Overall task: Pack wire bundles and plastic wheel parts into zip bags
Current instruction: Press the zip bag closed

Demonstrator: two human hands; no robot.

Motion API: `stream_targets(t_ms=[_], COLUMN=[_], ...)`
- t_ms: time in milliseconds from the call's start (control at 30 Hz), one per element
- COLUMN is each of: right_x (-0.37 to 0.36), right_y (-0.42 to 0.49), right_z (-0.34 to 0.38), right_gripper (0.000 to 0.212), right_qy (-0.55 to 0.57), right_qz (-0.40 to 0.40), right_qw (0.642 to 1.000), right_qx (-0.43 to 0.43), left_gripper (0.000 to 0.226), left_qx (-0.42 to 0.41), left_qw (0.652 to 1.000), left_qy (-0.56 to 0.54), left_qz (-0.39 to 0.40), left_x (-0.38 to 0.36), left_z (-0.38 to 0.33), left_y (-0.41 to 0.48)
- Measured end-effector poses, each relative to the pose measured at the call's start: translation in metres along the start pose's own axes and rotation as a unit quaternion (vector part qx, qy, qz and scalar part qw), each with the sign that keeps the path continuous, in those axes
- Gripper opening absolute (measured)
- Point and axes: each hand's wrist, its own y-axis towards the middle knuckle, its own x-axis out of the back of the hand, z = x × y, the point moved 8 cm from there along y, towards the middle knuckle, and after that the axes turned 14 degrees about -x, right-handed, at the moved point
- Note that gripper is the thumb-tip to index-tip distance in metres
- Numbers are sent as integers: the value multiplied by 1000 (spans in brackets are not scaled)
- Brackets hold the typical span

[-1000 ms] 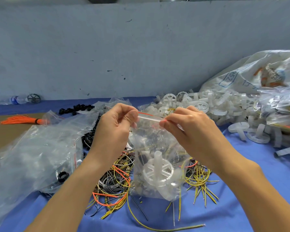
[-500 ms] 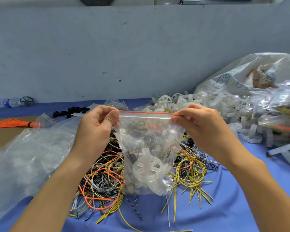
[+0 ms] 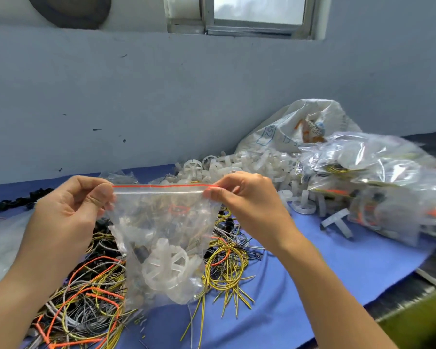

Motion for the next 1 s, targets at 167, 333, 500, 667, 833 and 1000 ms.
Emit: stream_targets(t_ms=[167, 333, 500, 667, 833, 1000], right_x=[51, 105, 153, 197, 239, 271], right_y=[-15, -28, -36, -36, -26, 5], right_z=[14, 34, 36, 5, -32, -37], right_gripper=[14, 10, 13, 15, 15, 13], right_qy=[30, 133, 164, 165, 198, 170], right_qz=[-68, -63, -82, -130, -159, -156], right_qw=[997, 989, 983, 977, 965, 972], right_qx=[14, 12, -4, -41, -70, -42], left_gripper=[43, 28, 19, 34, 54, 31], left_qx=[-22, -31, -32, -22, -59, -50], left_qw=[998, 990, 983, 964, 956, 954], left_qy=[-58, -135, -182, -251, -262, -274], left_qz=[-14, -6, 17, 83, 120, 115], left_x=[-11, -40, -80, -135, -196, -247], left_z=[-21, -70, -115, -147, -173, -174], left_y=[24, 61, 83, 91, 107, 138])
